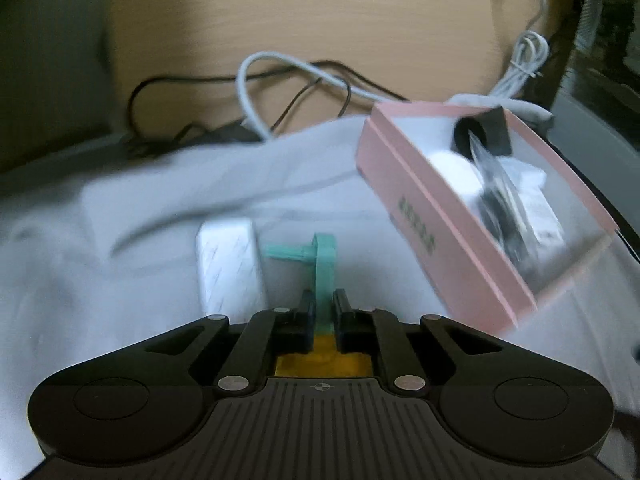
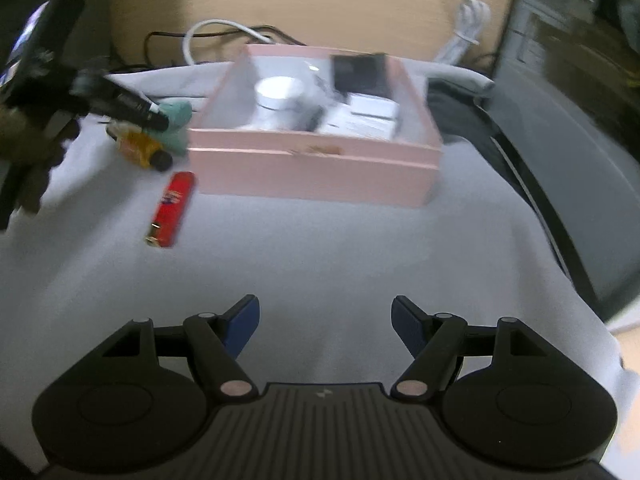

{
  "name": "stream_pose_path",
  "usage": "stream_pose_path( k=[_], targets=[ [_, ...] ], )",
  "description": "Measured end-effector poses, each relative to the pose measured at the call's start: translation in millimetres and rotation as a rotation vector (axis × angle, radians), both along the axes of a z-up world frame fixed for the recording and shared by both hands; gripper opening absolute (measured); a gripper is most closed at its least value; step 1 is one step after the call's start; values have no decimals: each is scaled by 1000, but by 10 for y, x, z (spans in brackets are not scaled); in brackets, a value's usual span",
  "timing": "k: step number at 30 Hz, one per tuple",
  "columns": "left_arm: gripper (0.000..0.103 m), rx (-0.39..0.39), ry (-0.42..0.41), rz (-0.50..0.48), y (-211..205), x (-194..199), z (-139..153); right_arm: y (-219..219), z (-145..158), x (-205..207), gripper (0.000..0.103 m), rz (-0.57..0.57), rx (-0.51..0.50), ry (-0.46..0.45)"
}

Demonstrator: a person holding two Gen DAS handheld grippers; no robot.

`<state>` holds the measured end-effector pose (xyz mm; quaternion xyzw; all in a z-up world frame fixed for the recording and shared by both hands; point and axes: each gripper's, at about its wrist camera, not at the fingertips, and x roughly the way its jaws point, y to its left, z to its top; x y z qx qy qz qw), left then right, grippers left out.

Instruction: Organize rigid objects

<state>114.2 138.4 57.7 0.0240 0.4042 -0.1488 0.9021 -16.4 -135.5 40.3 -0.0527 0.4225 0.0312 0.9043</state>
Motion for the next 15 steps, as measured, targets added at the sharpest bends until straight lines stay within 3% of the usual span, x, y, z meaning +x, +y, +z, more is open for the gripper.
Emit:
stream_pose_path(
  k=[8,12,15],
  targets=[
    [11,-72,63,75,519,-795,-13,479,66,203,73,135,33,-31],
    [15,-81,97,152,778,-1079,-48,759,119,282,73,220,35,-53],
    [16,-129,108,226,1008,-1244,-64,1006,179,370,74,292,49,-65]
  ],
)
